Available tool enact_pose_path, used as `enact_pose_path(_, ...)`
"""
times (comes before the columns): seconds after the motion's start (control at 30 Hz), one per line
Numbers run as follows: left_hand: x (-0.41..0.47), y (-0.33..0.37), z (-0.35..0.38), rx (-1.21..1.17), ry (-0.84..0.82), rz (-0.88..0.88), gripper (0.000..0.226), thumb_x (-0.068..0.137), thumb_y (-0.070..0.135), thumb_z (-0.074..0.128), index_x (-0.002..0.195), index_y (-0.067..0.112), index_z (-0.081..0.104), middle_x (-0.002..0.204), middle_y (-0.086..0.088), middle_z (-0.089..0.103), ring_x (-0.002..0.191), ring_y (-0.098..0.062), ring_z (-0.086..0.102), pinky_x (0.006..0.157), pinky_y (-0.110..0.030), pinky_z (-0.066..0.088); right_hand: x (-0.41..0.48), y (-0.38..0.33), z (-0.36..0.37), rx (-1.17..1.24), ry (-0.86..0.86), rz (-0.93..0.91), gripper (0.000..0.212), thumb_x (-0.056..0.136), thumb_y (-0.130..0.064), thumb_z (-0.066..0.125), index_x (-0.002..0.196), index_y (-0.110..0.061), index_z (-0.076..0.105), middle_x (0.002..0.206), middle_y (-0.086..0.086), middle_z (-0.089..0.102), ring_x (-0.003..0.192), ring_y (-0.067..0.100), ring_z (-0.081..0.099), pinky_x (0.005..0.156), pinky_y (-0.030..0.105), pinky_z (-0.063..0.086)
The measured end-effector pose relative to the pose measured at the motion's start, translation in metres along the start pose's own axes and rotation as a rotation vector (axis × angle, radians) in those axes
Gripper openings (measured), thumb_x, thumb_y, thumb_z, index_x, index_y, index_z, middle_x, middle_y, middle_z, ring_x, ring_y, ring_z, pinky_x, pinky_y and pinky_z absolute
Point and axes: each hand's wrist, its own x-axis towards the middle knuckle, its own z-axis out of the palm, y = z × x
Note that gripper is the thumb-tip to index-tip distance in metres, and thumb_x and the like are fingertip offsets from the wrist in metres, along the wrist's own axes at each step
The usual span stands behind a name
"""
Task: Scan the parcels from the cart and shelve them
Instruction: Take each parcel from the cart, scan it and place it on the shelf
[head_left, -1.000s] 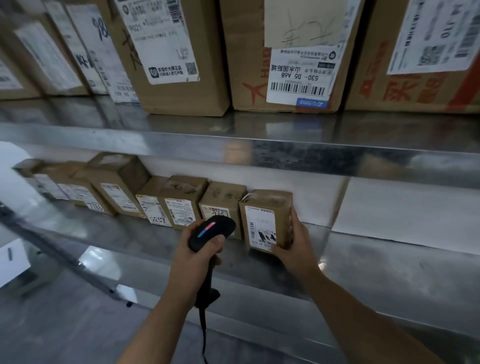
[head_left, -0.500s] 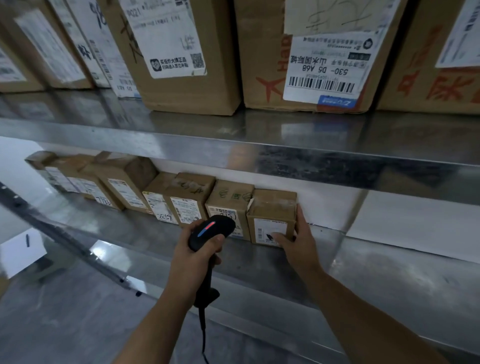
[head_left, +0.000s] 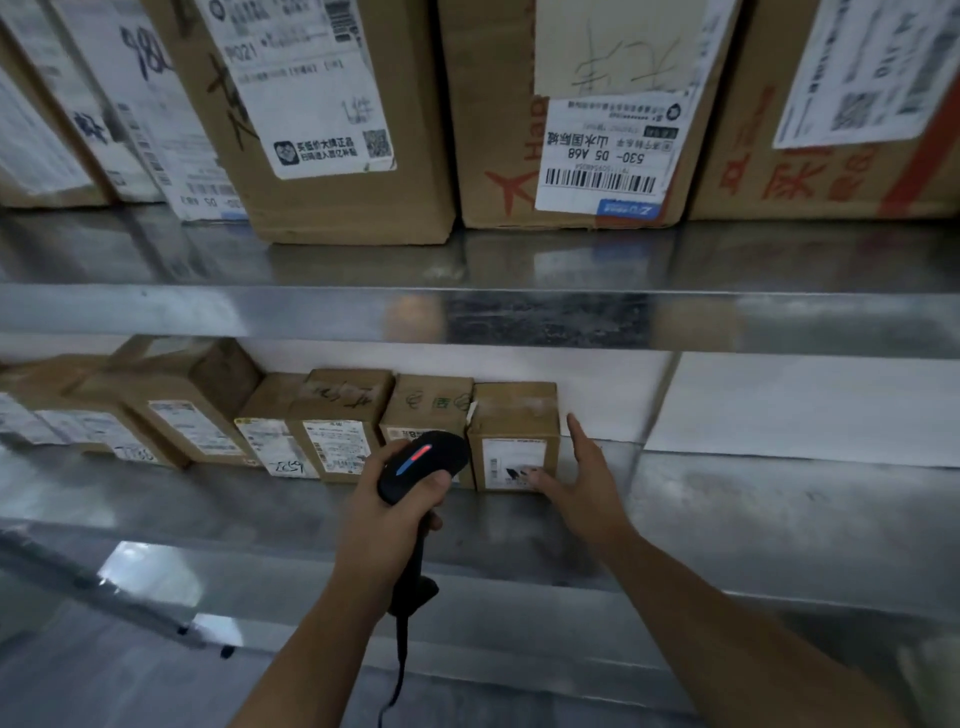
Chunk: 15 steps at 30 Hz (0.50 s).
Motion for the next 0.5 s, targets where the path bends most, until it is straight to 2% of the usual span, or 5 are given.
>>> enact_pose_path(0.07, 0.0, -0.001, 0.0, -0.002, -0.031, -0.023, 0.039, 0.089, 0.01, 0.076, 0.12, 0.028, 0.062, 0.109, -0.016, 0.069, 0.076, -0.025, 0.069, 0.076, -0.046, 0.059, -0.012, 0.001, -0.005, -0.049, 0.03, -0.007, 0.09, 0.09, -0.033, 0.075, 0.16, -0.028, 0.019, 0.163, -0.004, 0.027, 0.148, 0.015, 0.026, 0.114, 0.027, 0.024)
enact_pose_path(0.13, -0.001, -0.003, 0.002, 0.012, -0.072, -0.047, 0.042, 0.09, 0.011, 0.075, 0.126, 0.025, 0.06, 0.109, -0.015, 0.069, 0.072, -0.023, 0.069, 0.075, -0.044, 0.059, -0.026, 0.003, -0.012, -0.112, 0.05, -0.009, 0.083, 0.092, -0.035, 0.072, 0.159, -0.029, 0.023, 0.162, -0.006, 0.029, 0.148, 0.015, 0.027, 0.116, 0.028, 0.024)
enact_pose_path(0.3, -0.011, -0.01, 0.016, 0.062, -0.224, -0.083, 0.041, 0.091, 0.013, 0.075, 0.126, 0.027, 0.06, 0.102, -0.013, 0.069, 0.073, -0.028, 0.067, 0.069, -0.039, 0.058, -0.065, 0.012, -0.029, -0.297, 0.146, -0.002, 0.066, 0.096, -0.036, 0.066, 0.154, -0.024, 0.037, 0.162, 0.001, 0.032, 0.149, 0.017, 0.029, 0.111, 0.018, 0.018)
enact_pose_path(0.43, -0.023, -0.017, 0.031, 0.109, -0.349, -0.097, 0.037, 0.09, 0.019, 0.076, 0.121, 0.034, 0.062, 0.098, -0.007, 0.073, 0.07, -0.022, 0.071, 0.079, -0.044, 0.06, -0.099, 0.023, -0.045, -0.335, 0.246, 0.035, 0.062, 0.095, -0.044, 0.064, 0.151, -0.024, 0.043, 0.161, 0.003, 0.032, 0.149, 0.02, 0.029, 0.112, 0.023, 0.022)
enact_pose_path(0.5, -0.028, -0.021, 0.039, 0.119, -0.427, -0.099, 0.037, 0.09, 0.019, 0.076, 0.12, 0.035, 0.062, 0.1, -0.007, 0.073, 0.071, -0.021, 0.071, 0.077, -0.042, 0.061, -0.119, 0.028, -0.055, -0.322, 0.296, 0.07, 0.062, 0.095, -0.047, 0.062, 0.15, -0.025, 0.044, 0.162, 0.003, 0.031, 0.149, 0.02, 0.028, 0.113, 0.027, 0.025)
